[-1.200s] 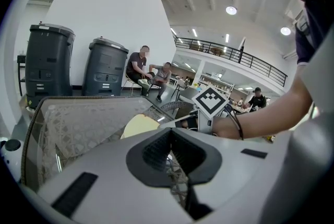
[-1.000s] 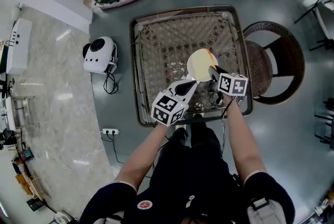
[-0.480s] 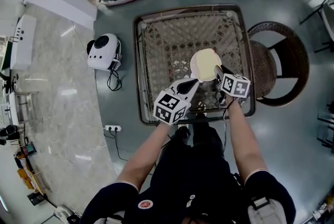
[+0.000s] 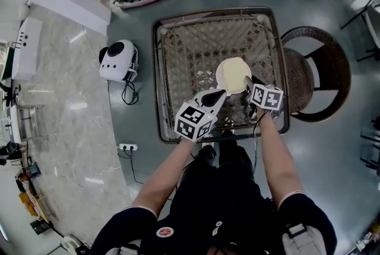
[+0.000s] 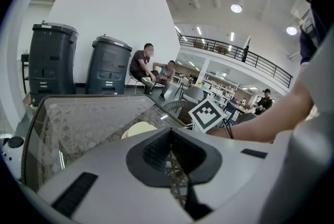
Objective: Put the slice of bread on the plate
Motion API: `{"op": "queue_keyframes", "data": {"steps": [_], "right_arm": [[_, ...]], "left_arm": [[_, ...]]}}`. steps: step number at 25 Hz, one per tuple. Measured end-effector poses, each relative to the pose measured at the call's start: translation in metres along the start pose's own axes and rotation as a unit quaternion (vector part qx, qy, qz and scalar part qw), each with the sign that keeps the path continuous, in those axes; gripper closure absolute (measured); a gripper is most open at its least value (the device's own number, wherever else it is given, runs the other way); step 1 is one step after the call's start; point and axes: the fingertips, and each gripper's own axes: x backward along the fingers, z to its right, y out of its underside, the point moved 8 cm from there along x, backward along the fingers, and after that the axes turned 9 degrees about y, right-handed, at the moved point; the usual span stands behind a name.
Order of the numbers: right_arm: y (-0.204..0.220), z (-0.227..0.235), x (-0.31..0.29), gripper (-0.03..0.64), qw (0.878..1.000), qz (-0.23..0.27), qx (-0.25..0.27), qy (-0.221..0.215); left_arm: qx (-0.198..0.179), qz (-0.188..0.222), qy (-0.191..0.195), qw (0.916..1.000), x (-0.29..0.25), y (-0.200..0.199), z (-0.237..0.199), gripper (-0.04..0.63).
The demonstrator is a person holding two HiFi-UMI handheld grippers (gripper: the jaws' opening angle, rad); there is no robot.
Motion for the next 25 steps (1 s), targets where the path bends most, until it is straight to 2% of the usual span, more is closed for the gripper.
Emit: {"op": "queue_keyframes", "data": {"steps": [6,10,17,21,25], "right_arm": [[-0.005,0.000,-0.001,0.503,0.999,-0.004,0.025,0.021],[-0.016,-0.004,0.014,0.503,0.999,0.021,0.036,0.026],[-0.036,-0.032,0.058,0.509,0.996,0.065,0.052,-0.025],[-0.047,-0.049,0.088,0.569,0.993,0.095,0.061,-0.039],[-0.058,-0.070,0.116,0.599,0.989,0.123,0.059,-0.061]], "left_arm": [[-0.001,0.001,0.000,1.0000,0.001,-0.003,-0.002,0.589],[-0.007,0.005,0.004,1.0000,0.004,-0.006,-0.001,0.588],[-0.021,0.023,0.016,0.9994,0.011,-0.021,0.007,0.589],[-0.032,0.034,0.022,0.9987,0.018,-0.033,0.014,0.589],[-0.043,0.052,0.029,0.9973,0.026,-0.047,0.021,0.589]]}}
